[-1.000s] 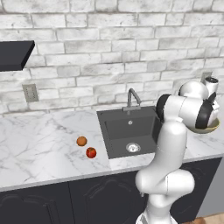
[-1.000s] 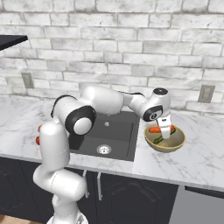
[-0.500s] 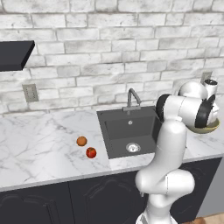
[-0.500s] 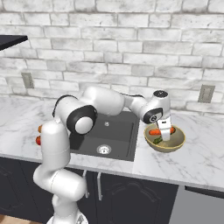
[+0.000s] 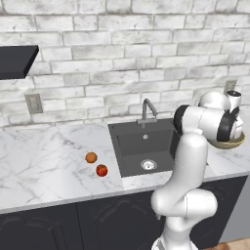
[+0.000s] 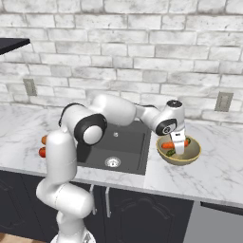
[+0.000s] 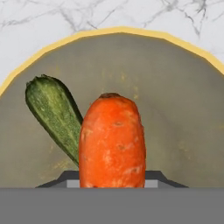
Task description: There is a mixed pile of frozen fruits and vegetables on the counter. Locate all the frozen vegetables and place the items in a bowl on the counter. Take all the frozen fruits and defrost them in a running sink.
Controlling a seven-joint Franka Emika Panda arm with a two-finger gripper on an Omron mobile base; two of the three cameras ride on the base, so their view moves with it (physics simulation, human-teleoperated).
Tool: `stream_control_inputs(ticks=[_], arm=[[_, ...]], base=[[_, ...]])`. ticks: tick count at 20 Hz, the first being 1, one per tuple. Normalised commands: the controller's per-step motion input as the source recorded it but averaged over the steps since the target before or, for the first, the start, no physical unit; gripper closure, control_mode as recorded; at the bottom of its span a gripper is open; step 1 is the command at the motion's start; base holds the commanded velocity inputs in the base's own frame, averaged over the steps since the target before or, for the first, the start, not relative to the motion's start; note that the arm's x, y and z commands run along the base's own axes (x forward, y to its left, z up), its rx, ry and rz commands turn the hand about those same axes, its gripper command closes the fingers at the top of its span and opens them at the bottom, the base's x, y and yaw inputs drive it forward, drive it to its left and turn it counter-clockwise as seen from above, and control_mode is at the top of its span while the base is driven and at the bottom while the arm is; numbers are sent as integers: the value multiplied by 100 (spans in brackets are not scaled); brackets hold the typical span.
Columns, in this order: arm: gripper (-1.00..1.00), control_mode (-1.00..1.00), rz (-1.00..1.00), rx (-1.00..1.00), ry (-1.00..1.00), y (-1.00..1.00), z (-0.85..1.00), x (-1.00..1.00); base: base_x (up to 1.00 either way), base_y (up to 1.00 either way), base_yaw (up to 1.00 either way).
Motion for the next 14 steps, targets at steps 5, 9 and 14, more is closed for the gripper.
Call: stream_control_inputs(ticks=[5, 9, 14], arm=[[100, -100, -1, 2, 1, -5, -6, 0], [100, -100, -2, 3, 0, -8, -3, 0], [100, -100, -2, 3, 0, -7, -3, 0]], base=[[0, 0, 0], [0, 0, 0], [0, 0, 0]])
